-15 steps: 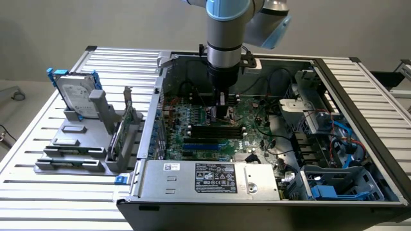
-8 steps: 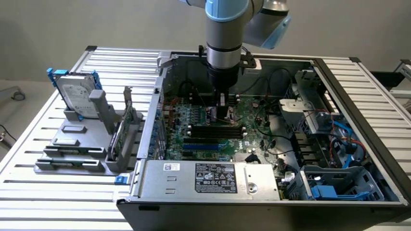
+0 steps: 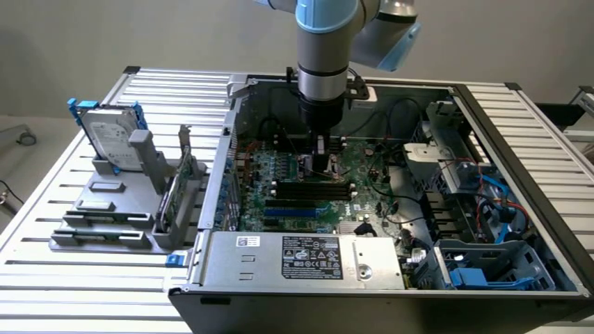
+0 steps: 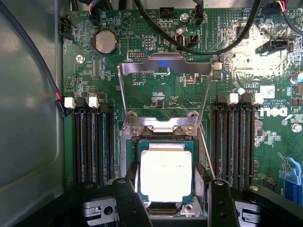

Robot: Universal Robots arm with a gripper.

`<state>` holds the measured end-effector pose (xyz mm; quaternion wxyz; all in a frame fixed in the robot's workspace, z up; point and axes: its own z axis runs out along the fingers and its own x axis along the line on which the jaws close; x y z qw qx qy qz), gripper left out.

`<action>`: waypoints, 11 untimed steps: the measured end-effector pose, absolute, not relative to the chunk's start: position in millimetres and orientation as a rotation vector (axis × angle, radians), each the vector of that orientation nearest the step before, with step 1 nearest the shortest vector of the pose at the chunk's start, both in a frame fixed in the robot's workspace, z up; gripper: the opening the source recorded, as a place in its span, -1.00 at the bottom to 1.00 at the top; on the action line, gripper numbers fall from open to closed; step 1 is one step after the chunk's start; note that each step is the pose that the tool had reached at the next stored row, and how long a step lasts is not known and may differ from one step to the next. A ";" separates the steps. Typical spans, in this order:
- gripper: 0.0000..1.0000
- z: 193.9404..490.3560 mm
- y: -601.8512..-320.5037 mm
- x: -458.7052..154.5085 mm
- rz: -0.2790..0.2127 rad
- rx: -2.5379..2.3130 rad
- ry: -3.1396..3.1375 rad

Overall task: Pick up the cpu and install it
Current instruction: 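Place the cpu into insertion slot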

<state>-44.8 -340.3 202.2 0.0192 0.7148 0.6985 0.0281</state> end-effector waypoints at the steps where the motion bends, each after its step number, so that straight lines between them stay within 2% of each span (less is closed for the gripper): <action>1: 0.09 201.8 -340.1 -44.8 0.088 2.218 2.168; 11: 0.09 199.2 -338.4 -46.0 0.095 2.215 2.164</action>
